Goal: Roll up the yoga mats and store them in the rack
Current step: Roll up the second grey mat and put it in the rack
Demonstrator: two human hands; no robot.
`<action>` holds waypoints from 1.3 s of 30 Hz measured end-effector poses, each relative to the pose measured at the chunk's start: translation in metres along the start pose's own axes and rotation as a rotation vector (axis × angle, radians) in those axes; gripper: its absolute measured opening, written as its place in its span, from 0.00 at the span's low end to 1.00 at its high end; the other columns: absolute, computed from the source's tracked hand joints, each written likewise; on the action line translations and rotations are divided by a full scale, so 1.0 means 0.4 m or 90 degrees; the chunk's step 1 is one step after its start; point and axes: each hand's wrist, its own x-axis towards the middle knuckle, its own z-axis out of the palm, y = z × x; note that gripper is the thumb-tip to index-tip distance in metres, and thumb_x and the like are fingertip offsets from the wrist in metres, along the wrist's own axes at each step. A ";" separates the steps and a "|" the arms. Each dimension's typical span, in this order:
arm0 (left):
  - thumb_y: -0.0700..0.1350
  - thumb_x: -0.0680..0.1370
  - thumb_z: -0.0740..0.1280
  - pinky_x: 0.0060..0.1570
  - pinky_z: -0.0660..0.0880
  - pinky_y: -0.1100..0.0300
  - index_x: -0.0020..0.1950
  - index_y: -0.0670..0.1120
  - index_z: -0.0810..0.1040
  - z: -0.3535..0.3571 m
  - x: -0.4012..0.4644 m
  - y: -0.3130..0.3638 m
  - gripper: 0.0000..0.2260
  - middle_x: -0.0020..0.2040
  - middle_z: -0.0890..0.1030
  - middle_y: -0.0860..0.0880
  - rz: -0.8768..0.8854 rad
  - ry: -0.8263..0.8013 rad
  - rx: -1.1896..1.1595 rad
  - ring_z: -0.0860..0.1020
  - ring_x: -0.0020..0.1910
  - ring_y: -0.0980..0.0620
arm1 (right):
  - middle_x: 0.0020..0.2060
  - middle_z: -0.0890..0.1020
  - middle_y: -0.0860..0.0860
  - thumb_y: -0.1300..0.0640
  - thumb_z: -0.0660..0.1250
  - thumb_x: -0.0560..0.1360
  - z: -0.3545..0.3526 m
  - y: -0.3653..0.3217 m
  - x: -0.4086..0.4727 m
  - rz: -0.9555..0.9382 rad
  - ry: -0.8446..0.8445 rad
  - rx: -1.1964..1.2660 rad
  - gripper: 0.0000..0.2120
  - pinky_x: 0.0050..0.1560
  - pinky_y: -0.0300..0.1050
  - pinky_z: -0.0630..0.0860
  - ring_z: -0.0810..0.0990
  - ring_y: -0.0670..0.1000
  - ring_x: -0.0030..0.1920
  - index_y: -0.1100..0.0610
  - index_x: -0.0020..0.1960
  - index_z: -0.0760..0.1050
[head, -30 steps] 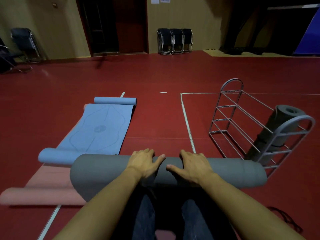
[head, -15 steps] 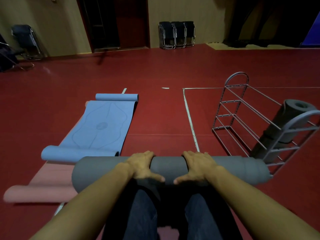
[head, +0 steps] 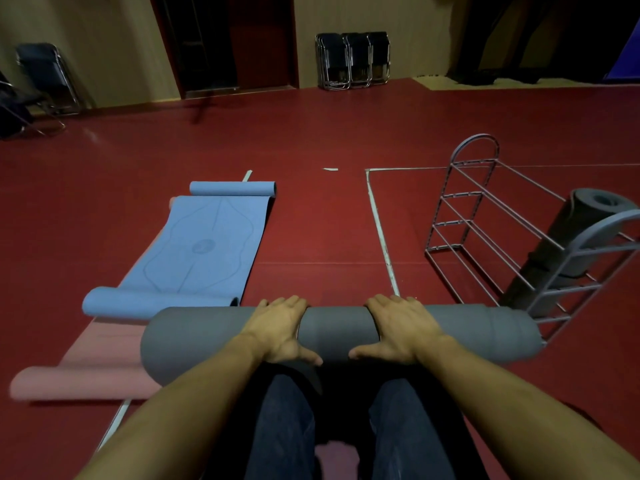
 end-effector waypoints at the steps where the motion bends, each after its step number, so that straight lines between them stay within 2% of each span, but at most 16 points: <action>1: 0.80 0.60 0.68 0.65 0.68 0.44 0.71 0.53 0.69 0.000 -0.005 0.002 0.48 0.63 0.74 0.53 0.000 0.011 0.007 0.74 0.63 0.48 | 0.60 0.77 0.48 0.15 0.56 0.62 -0.002 -0.002 -0.004 -0.001 0.007 -0.013 0.48 0.62 0.55 0.71 0.77 0.55 0.60 0.51 0.65 0.70; 9: 0.78 0.61 0.70 0.67 0.66 0.45 0.71 0.53 0.68 -0.084 -0.040 0.013 0.46 0.63 0.73 0.54 -0.003 0.124 0.005 0.73 0.65 0.48 | 0.62 0.77 0.52 0.16 0.55 0.66 -0.126 -0.001 -0.016 -0.042 0.093 -0.120 0.48 0.63 0.56 0.70 0.77 0.57 0.61 0.53 0.67 0.70; 16: 0.77 0.62 0.71 0.68 0.66 0.47 0.74 0.53 0.66 -0.280 -0.084 0.026 0.48 0.67 0.73 0.54 0.017 0.229 0.010 0.73 0.66 0.49 | 0.60 0.79 0.53 0.15 0.52 0.65 -0.332 0.009 -0.045 -0.037 0.222 -0.192 0.50 0.59 0.55 0.72 0.79 0.57 0.58 0.54 0.68 0.71; 24: 0.79 0.60 0.70 0.67 0.66 0.47 0.74 0.53 0.67 -0.516 -0.157 0.088 0.49 0.66 0.74 0.54 0.052 0.334 0.070 0.73 0.66 0.49 | 0.60 0.78 0.51 0.13 0.50 0.63 -0.549 0.026 -0.140 0.004 0.323 -0.203 0.51 0.61 0.54 0.72 0.79 0.56 0.60 0.51 0.67 0.70; 29: 0.81 0.58 0.68 0.65 0.67 0.47 0.74 0.54 0.68 -0.572 -0.227 0.142 0.51 0.66 0.74 0.55 0.055 0.314 0.101 0.73 0.65 0.50 | 0.61 0.79 0.49 0.12 0.50 0.62 -0.593 0.023 -0.235 0.004 0.320 -0.181 0.52 0.62 0.53 0.73 0.79 0.54 0.61 0.50 0.68 0.70; 33: 0.82 0.57 0.68 0.65 0.69 0.46 0.72 0.54 0.69 -0.517 -0.275 0.168 0.51 0.65 0.76 0.55 0.064 0.268 0.084 0.75 0.64 0.49 | 0.60 0.79 0.48 0.13 0.51 0.62 -0.542 0.003 -0.303 0.003 0.274 -0.146 0.49 0.59 0.50 0.72 0.79 0.53 0.60 0.47 0.67 0.70; 39: 0.83 0.56 0.67 0.61 0.71 0.47 0.68 0.55 0.70 -0.431 -0.338 0.190 0.49 0.62 0.76 0.56 0.062 0.173 0.076 0.76 0.61 0.49 | 0.58 0.80 0.46 0.11 0.49 0.60 -0.447 -0.022 -0.353 -0.009 0.198 -0.074 0.49 0.53 0.51 0.76 0.81 0.53 0.57 0.45 0.65 0.71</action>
